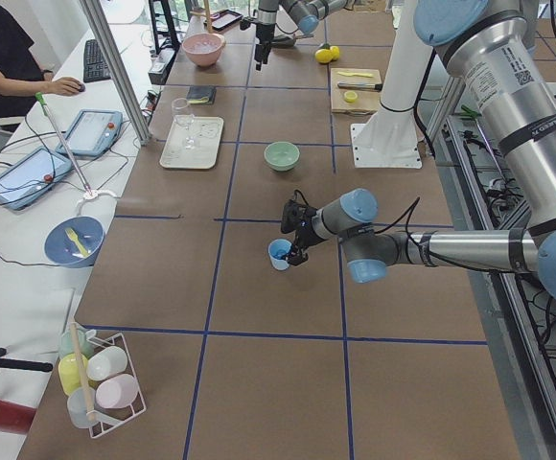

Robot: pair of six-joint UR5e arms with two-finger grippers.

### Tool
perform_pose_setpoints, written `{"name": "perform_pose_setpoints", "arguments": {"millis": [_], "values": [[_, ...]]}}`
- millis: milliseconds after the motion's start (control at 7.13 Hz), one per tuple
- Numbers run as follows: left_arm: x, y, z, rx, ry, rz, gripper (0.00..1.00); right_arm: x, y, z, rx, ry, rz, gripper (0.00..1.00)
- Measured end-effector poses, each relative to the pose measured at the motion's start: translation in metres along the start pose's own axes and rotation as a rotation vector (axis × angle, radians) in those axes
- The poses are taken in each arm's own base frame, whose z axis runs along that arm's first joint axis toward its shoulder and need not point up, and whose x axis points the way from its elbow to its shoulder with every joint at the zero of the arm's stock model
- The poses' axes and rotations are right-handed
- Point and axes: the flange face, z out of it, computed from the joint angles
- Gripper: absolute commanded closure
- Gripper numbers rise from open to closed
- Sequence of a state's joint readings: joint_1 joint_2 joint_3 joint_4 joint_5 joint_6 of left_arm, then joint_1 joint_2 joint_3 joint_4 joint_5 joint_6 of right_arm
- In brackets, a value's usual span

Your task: Pour ice into bowl

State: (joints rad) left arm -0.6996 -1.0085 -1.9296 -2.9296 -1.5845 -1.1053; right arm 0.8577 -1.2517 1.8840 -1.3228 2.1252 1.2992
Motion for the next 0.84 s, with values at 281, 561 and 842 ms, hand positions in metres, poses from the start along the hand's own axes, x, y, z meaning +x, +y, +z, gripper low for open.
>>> {"name": "perform_pose_setpoints", "arguments": {"millis": [281,561,842], "values": [[-0.004,0.012,0.002,0.116,-0.032,0.003,0.00,-0.001,0.000,-0.001,0.000,-0.002,-0.004,0.00],[-0.010,0.055,0.030,0.221,-0.116,0.063,0.00,-0.003,0.000,-0.001,0.003,-0.005,-0.007,0.00],[-0.002,0.090,0.042,0.299,-0.121,0.093,0.00,-0.004,0.001,-0.002,0.004,-0.008,-0.010,0.00]]}}
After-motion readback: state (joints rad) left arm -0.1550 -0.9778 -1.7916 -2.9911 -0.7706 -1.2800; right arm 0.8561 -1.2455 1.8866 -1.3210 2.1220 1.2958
